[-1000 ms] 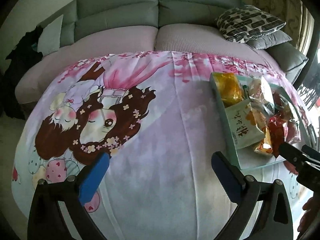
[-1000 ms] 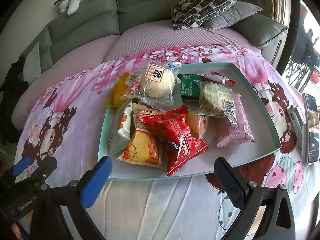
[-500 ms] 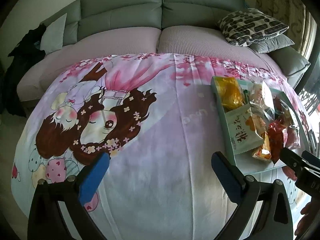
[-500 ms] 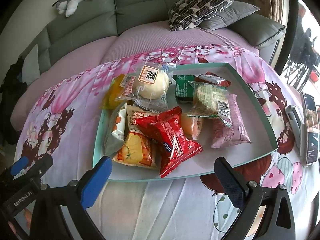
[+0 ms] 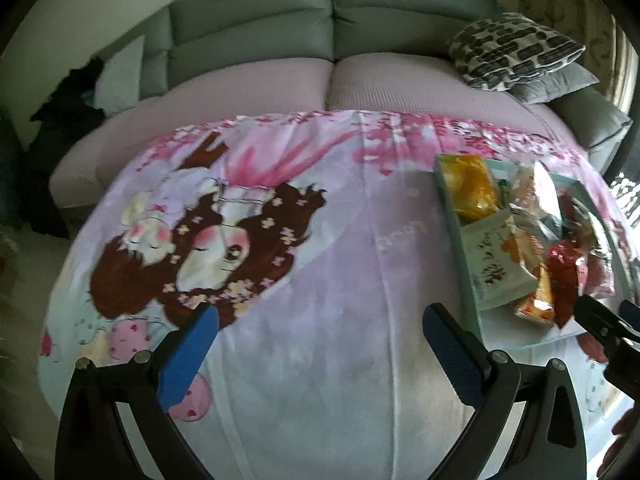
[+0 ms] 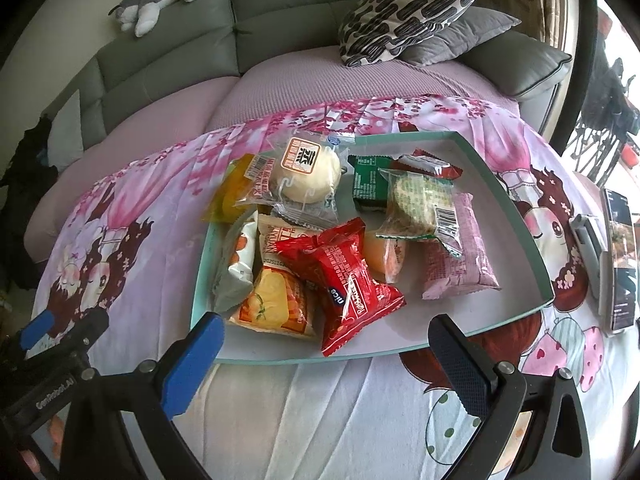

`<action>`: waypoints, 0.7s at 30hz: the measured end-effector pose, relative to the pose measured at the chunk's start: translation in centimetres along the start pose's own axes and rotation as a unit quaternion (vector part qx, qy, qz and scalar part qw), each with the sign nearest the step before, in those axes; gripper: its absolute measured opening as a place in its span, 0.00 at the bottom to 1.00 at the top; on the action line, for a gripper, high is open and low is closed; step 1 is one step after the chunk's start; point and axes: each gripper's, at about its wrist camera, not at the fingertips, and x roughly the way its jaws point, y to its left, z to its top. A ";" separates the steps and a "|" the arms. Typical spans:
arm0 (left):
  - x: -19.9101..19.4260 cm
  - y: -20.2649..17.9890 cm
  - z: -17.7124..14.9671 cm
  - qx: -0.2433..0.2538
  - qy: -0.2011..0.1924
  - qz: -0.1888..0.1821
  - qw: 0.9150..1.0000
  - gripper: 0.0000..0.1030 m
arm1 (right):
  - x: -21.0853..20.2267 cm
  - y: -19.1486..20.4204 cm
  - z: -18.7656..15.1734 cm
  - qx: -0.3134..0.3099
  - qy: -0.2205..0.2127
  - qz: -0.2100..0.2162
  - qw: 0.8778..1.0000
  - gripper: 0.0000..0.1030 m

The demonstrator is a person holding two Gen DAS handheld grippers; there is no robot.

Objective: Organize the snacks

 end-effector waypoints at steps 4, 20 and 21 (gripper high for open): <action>0.1 0.0 0.0 0.000 0.001 -0.005 1.000 0.99 | 0.1 -0.1 0.0 0.002 0.002 0.002 1.000 1.00; 0.3 0.0 0.0 0.003 0.005 0.001 1.000 0.99 | 0.2 0.0 -0.1 0.001 0.006 0.002 1.000 1.00; 0.3 0.0 0.0 0.002 0.006 0.001 1.000 0.99 | 0.2 0.0 -0.1 0.001 0.006 0.002 1.000 1.00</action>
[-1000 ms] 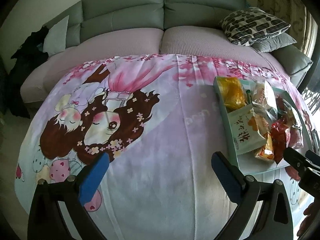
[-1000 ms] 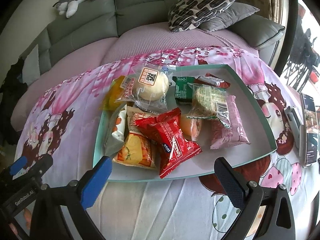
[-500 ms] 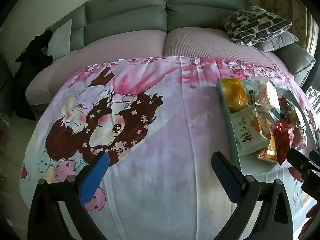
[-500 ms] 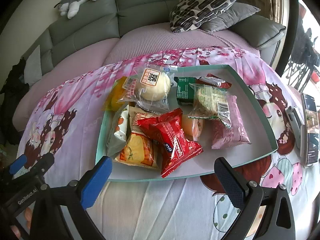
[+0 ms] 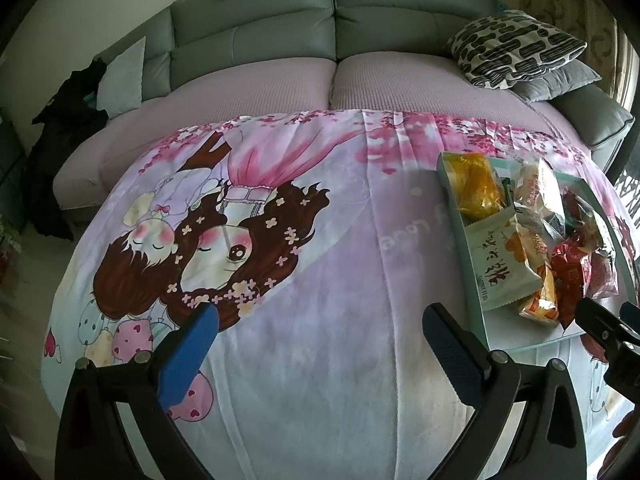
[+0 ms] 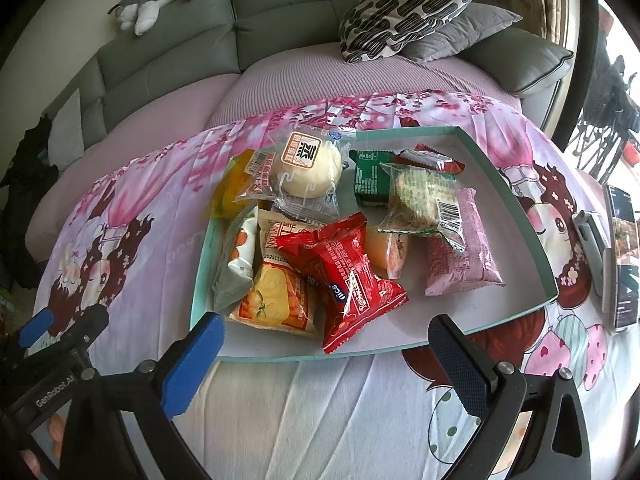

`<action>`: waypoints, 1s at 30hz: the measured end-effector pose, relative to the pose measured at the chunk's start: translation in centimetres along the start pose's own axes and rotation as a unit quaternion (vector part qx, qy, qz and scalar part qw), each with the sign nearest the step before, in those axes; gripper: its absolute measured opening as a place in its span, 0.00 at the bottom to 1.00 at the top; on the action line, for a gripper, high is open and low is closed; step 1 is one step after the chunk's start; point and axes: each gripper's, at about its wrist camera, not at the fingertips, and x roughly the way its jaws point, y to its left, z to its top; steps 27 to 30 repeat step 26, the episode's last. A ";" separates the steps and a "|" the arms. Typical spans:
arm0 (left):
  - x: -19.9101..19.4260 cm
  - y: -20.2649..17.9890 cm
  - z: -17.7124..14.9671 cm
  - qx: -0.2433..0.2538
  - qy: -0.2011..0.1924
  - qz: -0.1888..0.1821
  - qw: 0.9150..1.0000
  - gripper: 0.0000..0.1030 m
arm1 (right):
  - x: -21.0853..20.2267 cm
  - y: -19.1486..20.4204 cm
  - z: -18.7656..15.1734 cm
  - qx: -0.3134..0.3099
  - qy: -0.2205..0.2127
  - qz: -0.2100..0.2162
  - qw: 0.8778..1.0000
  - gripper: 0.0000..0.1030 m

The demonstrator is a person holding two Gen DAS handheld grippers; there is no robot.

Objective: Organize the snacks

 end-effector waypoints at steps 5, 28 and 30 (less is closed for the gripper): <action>0.1 0.1 0.0 -0.002 0.002 0.000 1.000 0.99 | 0.0 0.0 0.0 0.000 0.000 0.000 1.000 1.00; -0.4 0.2 -0.1 -0.010 -0.016 -0.002 1.000 0.99 | 0.2 0.1 -0.1 -0.001 0.004 -0.001 1.000 1.00; -0.4 0.2 -0.1 -0.010 -0.016 -0.002 1.000 0.99 | 0.2 0.1 -0.1 -0.001 0.004 -0.001 1.000 1.00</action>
